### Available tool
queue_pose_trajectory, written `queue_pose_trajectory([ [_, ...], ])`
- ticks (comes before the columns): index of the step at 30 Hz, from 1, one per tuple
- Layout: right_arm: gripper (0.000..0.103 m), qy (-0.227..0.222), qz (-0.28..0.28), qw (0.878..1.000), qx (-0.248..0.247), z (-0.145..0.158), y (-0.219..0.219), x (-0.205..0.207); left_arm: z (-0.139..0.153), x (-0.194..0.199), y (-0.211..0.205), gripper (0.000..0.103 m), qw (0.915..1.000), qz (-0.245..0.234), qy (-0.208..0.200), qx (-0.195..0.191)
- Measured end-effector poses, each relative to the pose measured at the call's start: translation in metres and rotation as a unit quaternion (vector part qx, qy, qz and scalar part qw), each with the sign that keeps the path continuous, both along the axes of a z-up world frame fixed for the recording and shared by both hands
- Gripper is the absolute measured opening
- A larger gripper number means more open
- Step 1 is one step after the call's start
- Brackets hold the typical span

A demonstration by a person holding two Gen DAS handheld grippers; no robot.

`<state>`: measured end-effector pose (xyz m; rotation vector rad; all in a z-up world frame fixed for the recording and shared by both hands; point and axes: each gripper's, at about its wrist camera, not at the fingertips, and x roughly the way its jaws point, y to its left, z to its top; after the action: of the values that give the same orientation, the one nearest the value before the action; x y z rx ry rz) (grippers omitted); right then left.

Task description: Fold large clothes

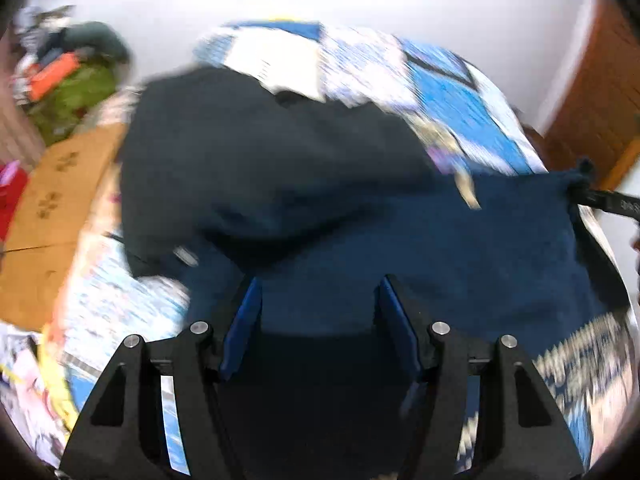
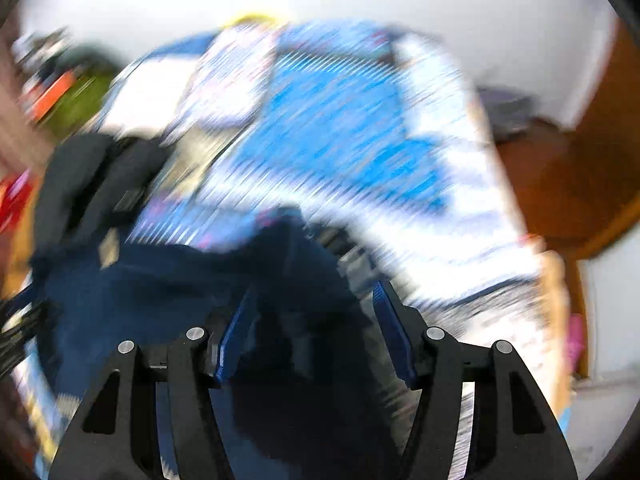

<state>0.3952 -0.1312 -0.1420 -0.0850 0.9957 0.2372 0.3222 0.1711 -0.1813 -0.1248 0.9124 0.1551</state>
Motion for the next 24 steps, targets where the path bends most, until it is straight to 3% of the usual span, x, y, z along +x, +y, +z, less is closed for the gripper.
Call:
queue_pose_trajectory([
  [3,0.057,-0.051,-0.016,0.999,0.003,0.022,-0.006,-0.007,0.024,-0.002,0.009,0.061,0.9984,0.03,-0.044,0.017],
  [8,0.057,-0.054,0.028,0.998,0.03,0.037,-0.003,-0.043,0.049,-0.026,0.012,0.061,0.9955,0.043,-0.083,0.008],
  [17,0.057,-0.082,0.119,0.99,-0.002,0.052,0.033,-0.131,0.044,-0.09,-0.008,0.063,0.9958,0.029,-0.066,-0.056],
  [24,0.066,-0.075,0.163,0.984,0.016,0.048,0.047,-0.178,0.018,-0.14,-0.007,0.076,0.9877,0.055,-0.035,-0.142],
])
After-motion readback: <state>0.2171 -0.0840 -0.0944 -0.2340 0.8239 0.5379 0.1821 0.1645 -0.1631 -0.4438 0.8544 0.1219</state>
